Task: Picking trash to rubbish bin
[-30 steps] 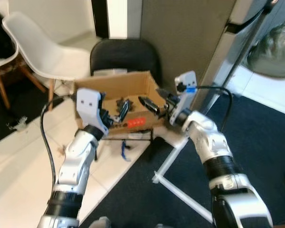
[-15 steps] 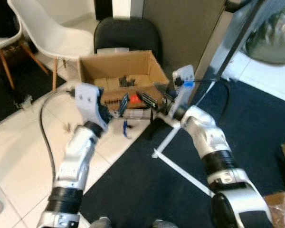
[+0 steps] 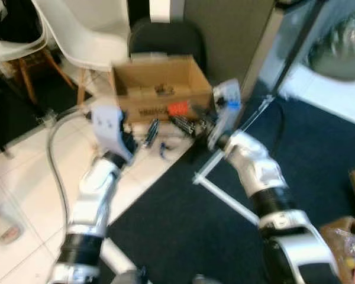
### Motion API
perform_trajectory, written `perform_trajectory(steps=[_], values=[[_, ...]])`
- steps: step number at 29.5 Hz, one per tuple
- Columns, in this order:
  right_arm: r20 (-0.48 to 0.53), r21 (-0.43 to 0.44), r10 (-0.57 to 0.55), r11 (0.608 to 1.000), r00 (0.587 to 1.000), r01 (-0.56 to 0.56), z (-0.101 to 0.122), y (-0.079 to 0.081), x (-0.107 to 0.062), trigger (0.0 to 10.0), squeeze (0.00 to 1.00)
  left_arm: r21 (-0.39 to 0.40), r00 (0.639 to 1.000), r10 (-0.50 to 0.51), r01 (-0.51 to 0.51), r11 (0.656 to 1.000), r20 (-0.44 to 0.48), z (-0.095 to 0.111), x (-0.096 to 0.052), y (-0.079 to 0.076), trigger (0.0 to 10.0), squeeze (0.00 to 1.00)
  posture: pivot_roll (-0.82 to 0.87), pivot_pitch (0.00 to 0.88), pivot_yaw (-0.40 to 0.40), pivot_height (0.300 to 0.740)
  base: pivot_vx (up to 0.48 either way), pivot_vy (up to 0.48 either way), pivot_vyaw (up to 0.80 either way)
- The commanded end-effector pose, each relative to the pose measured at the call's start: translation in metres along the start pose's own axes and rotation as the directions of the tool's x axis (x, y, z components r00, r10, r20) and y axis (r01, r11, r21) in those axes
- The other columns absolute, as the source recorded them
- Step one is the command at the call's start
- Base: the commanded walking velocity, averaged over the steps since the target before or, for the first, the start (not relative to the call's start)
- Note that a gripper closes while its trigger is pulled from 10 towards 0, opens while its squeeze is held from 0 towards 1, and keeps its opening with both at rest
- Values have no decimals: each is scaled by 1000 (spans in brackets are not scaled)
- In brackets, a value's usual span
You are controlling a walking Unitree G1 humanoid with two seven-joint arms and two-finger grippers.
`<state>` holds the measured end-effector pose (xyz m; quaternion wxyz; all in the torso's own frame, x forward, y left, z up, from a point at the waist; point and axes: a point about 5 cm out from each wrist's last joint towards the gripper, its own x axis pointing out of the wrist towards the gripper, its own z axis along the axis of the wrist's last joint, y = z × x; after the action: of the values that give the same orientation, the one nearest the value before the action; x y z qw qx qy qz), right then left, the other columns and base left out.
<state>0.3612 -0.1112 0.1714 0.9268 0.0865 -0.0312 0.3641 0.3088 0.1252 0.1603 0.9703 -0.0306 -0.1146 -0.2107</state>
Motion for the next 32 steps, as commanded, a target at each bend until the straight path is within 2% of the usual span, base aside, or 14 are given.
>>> perform_trajectory(steps=[1, 24, 32], values=[[-13, 15, -7, 1000, 1000, 7, -5, 0, -1, 10000, 0, -2, 1000, -5, 5, 1000, -8, -3, -1, 0, 10000, 0, -29, 0, -53, 740, -375, 0, 0], [-17, 16, -6, 1000, 1000, 6, -6, -1, -1, 10000, 0, -8, 1000, -5, 5, 1000, -7, -3, -1, 1, 10000, 0, -29, 0, -53, 740, -374, 0, 0], [-20, 3, -8, 1000, 1000, 8, -8, -3, -4, 10000, 0, -58, 1000, 24, -25, 998, -9, -8, -4, 6, 10000, 0, -28, 0, -52, 740, -374, 0, 0]])
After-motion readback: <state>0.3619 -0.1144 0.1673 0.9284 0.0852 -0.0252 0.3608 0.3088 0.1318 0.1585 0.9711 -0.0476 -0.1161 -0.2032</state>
